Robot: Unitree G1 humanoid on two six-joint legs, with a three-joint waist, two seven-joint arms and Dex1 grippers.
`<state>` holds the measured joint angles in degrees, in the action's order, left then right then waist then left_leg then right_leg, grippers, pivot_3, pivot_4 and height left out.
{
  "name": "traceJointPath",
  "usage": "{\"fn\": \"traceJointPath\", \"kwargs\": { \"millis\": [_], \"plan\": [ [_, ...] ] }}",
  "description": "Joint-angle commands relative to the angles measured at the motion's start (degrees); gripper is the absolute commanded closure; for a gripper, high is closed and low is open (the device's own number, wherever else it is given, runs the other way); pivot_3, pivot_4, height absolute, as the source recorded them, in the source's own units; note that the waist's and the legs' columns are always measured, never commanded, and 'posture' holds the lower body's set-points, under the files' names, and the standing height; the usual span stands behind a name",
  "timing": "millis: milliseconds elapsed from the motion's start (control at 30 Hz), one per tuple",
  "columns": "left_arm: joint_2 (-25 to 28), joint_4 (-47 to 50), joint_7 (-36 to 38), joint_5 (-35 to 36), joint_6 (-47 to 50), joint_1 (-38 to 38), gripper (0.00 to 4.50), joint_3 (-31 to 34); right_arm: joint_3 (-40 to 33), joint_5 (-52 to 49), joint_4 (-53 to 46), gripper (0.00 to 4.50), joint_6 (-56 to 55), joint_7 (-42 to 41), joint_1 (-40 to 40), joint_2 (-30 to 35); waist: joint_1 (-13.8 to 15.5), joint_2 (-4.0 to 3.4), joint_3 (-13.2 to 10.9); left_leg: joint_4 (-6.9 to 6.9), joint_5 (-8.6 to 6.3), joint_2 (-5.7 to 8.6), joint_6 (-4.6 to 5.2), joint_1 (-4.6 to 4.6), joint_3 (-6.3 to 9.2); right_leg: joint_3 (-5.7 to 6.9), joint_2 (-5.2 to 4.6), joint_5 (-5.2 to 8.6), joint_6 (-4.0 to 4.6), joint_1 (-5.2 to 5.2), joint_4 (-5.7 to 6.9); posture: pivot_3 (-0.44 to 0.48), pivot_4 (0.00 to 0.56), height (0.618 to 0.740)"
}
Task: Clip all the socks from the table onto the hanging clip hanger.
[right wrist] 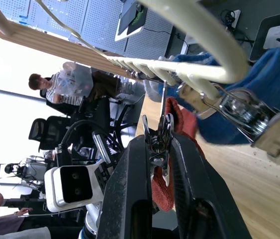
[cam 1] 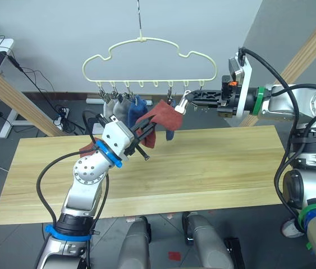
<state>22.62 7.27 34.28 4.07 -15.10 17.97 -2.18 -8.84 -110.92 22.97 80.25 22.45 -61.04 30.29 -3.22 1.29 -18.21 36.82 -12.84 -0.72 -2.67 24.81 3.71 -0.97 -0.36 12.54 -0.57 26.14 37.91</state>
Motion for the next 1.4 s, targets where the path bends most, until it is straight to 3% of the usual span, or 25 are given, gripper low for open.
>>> {"fn": "traceJointPath", "kwargs": {
  "millis": [33, 933, 1333, 1400],
  "plan": [
    [-0.04, 1.41, -0.75, 1.26, -1.02, 0.27, 4.47, 1.02, 0.18, -2.08, -1.72, 4.30, -1.25, 0.09, 0.47, 1.50, 0.01, 0.00, 0.00, 0.00, 0.00, 0.00, 0.00, 0.00, 0.00, 0.00, 0.00, 0.00, 0.00, 0.00, 0.00, -0.043, 0.335, 0.740],
    [-0.47, 2.14, -1.08, 1.14, -0.03, 0.61, 4.47, -0.08, 0.85, -2.08, -3.01, 4.30, -2.73, -0.50, -0.28, 0.06, 0.01, 0.00, 0.00, 0.00, 0.00, 0.00, 0.00, 0.00, 0.00, 0.00, 0.00, 0.00, 0.00, 0.00, 0.01, -0.041, 0.338, 0.740],
    [-0.47, 2.31, -1.48, 0.79, 0.03, 0.54, 4.50, 0.05, 0.74, -2.08, -4.19, 0.20, -2.53, -0.73, 1.34, 0.80, 0.04, 0.00, 0.00, 0.01, 0.00, 0.00, 0.00, 0.00, 0.00, 0.00, 0.00, 0.01, -0.03, 0.00, 0.01, -0.036, 0.338, 0.740],
    [-0.37, 2.41, -1.57, 0.62, 0.19, 0.38, 4.50, 0.08, 0.78, -2.08, -5.69, 0.06, -2.34, -0.80, 2.69, 1.72, 0.07, 0.00, 0.00, 0.01, 0.00, 0.00, 0.00, 0.00, 0.01, 0.01, 0.00, 0.02, -0.04, 0.00, 0.00, -0.031, 0.339, 0.740]
  ]
}}
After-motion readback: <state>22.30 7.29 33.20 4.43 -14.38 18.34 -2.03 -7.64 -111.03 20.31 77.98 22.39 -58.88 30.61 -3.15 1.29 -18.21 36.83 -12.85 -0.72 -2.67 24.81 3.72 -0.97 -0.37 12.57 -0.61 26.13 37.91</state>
